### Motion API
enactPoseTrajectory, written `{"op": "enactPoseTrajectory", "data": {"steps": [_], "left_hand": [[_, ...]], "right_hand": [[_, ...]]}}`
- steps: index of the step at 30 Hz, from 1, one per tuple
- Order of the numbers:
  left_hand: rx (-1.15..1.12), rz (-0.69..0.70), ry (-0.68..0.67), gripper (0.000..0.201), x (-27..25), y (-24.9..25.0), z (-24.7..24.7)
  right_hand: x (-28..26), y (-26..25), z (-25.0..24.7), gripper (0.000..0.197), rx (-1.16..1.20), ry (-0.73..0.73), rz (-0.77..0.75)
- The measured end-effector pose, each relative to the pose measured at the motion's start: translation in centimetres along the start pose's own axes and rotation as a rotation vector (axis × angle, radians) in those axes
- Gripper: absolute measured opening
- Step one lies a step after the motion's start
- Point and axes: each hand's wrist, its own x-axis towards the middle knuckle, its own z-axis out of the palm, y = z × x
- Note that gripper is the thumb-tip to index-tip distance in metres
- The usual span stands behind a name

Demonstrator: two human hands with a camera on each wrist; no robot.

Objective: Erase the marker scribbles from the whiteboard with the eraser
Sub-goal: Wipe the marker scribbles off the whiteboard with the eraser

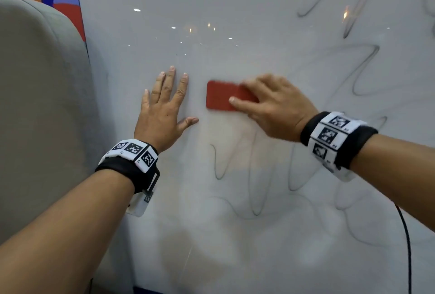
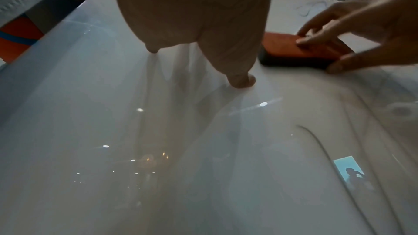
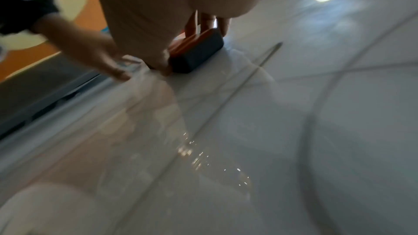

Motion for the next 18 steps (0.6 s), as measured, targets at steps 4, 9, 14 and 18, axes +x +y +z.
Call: {"op": "enactPoseTrajectory", "data": {"steps": [4,9,14,18], "left_hand": [[-0.031,-0.022,0.01,0.086,-0.6,0.0,0.6],[-0.038,-0.059,0.003,0.079,-1.4,0.0,0.9],[-0.032,-0.069,-0.006,0.077,-1.6,-0.2,0.9],[-0.045,-0.09,-0.004,0.074,-1.9,-0.1,1.2]], "right_hand": [[-0.1,-1.8,0.6,0.043,0.033,0.12,0.264],[-3.9,-6.8,3.3,0.045,0.118,-0.065,-0.074],[-2.6,-3.5,1.8,0.037,0.097,-0.005,-0.074],[-2.5,-5.0,2.3,0.033,0.098,0.119,0.156]]}}
